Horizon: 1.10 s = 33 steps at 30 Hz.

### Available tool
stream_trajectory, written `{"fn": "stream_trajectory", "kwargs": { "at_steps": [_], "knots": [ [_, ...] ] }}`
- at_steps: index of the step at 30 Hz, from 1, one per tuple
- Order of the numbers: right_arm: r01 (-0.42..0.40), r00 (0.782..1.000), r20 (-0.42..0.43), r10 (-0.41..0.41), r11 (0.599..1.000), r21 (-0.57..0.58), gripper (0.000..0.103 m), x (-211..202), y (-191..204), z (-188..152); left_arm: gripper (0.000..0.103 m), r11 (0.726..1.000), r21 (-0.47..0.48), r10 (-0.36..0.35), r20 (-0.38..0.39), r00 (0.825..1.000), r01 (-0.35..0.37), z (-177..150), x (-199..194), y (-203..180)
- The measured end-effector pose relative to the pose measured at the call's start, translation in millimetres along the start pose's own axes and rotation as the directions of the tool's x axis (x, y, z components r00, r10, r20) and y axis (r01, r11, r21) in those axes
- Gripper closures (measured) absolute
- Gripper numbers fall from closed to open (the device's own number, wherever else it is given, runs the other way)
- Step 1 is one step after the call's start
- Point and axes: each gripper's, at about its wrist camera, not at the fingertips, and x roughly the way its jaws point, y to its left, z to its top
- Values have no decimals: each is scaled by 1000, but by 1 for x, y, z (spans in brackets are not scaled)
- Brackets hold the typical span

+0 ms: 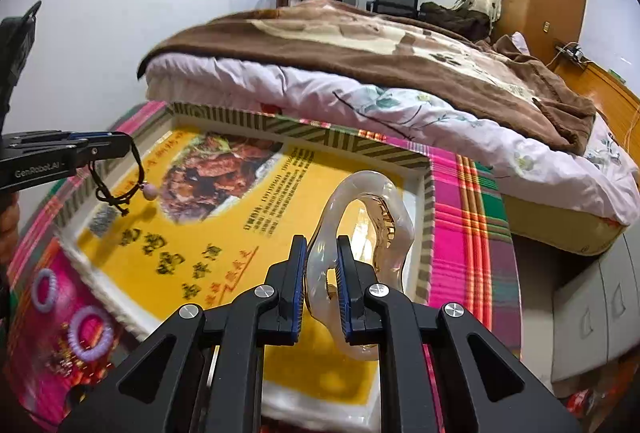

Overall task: Organize jewelry
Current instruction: 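Place the claw clip and black cord bracelet into the yellow tray, opening both grippers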

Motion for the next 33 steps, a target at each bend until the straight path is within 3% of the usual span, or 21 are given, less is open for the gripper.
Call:
{"fn": "stream_trajectory", "kwargs": {
  "at_steps": [15, 18, 20, 27, 29, 33],
  "knots": [
    [23, 997, -69, -25, 999, -30, 88, 40, 12, 9, 81, 998, -29, 44, -96, 994, -47, -11, 41, 18],
    [32, 997, -68, -34, 999, -36, 87, 41, 13, 11, 71, 999, -16, 49, -100, 994, -50, -13, 42, 17],
    [32, 997, -63, -34, 999, -31, 87, 41, 13, 12, 59, 998, -24, 47, -103, 994, -50, -13, 43, 19],
    [21, 999, -38, -22, 1000, -14, 79, 35, 13, 15, 49, 998, -28, 46, -99, 994, -49, -14, 36, 19],
    [17, 999, -27, -17, 1000, -3, 68, 30, 13, 16, 45, 998, -25, 46, -92, 995, -49, -16, 31, 17],
    [-2, 1000, 9, 2, 1000, 24, 65, 15, 14, 15, 35, 997, -22, 66, -64, 996, -67, -21, 14, 13]
  ]
}}
